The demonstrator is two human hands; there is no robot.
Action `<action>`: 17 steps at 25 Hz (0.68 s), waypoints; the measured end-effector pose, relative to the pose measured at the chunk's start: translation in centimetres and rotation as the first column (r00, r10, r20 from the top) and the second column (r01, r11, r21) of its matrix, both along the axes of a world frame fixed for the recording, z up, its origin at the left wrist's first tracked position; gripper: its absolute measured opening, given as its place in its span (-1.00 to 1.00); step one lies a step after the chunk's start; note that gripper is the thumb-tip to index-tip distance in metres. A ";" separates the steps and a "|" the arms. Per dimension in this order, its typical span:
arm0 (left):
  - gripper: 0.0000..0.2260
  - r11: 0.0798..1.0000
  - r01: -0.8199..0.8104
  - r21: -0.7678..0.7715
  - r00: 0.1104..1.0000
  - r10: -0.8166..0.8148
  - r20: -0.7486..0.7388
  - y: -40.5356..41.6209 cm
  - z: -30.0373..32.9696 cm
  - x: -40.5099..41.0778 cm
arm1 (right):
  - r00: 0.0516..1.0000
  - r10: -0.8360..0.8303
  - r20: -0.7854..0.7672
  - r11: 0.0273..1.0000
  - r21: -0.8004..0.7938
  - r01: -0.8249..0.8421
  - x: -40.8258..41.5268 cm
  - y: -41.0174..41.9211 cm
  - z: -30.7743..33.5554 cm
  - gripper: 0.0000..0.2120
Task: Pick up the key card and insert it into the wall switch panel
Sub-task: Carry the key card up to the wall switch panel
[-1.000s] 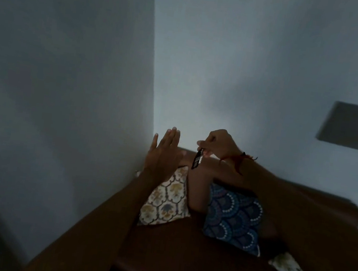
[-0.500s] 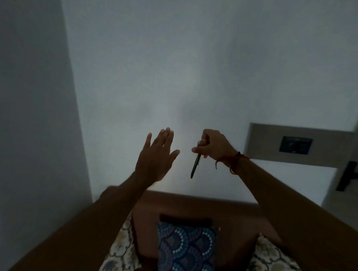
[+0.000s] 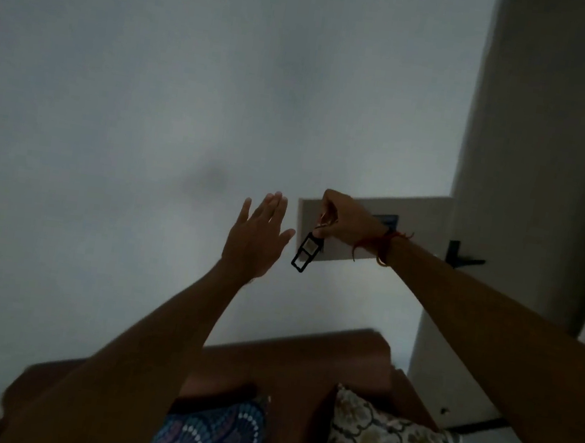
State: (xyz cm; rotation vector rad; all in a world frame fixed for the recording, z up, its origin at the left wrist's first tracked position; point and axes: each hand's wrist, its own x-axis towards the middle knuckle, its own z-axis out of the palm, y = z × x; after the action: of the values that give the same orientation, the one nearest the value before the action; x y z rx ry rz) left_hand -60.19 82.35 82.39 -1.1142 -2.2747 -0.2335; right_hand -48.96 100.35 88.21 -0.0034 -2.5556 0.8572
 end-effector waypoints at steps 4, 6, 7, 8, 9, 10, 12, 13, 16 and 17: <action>-0.41 0.997 -0.013 0.081 1.000 0.011 0.018 8.2 2.4 -0.2 | 0.997 -0.048 -0.061 0.997 0.059 0.052 -0.1 9.1 2.7 -0.67; -0.41 0.999 -0.016 0.039 1.000 0.016 0.005 12.1 2.7 0.3 | 0.993 -0.066 -0.096 0.992 0.101 0.076 -0.3 13.2 3.6 -0.68; -0.40 0.999 -0.026 0.019 1.000 0.026 -0.011 13.7 2.7 0.5 | 0.991 -0.074 -0.111 0.989 0.121 0.087 -0.4 15.0 3.8 -0.70; -0.40 0.999 -0.041 0.014 0.999 0.041 -0.022 15.2 2.8 0.6 | 0.990 -0.077 -0.117 0.986 0.139 0.093 -0.7 16.8 3.9 -0.73; -0.40 0.998 -0.063 0.011 0.998 0.063 -0.024 16.6 3.1 0.6 | 0.991 -0.072 -0.115 0.984 0.157 0.090 -1.0 18.5 4.0 -0.76; -0.40 0.997 -0.080 0.010 0.996 0.080 -0.027 17.7 3.3 0.5 | 0.992 -0.059 -0.108 0.982 0.171 0.077 -1.3 20.1 4.2 -0.78; -0.41 0.995 -0.103 0.015 0.994 0.103 -0.033 20.0 3.6 0.2 | 0.994 -0.023 -0.105 0.982 0.185 0.042 -2.1 22.8 4.3 -0.82; -0.41 0.994 -0.104 0.025 0.994 0.104 -0.028 20.8 3.7 0.1 | 0.994 -0.009 -0.113 0.983 0.181 0.029 -2.3 23.6 4.2 -0.83; -0.41 0.995 -0.098 0.015 0.995 0.098 -0.010 23.6 4.4 -0.6 | 0.990 0.014 -0.138 0.988 0.153 0.007 -3.4 26.4 4.0 -0.85; -0.40 0.995 -0.098 0.002 0.995 0.098 -0.026 24.4 4.7 -1.0 | 0.990 0.012 -0.143 0.987 0.160 0.011 -3.8 27.3 3.8 -0.85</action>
State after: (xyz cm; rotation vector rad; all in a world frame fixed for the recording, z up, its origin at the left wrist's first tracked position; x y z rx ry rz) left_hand -61.23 106.76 87.09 -0.9967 -2.2989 -0.1796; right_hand -52.81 127.62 92.04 0.1052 -2.4804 0.6252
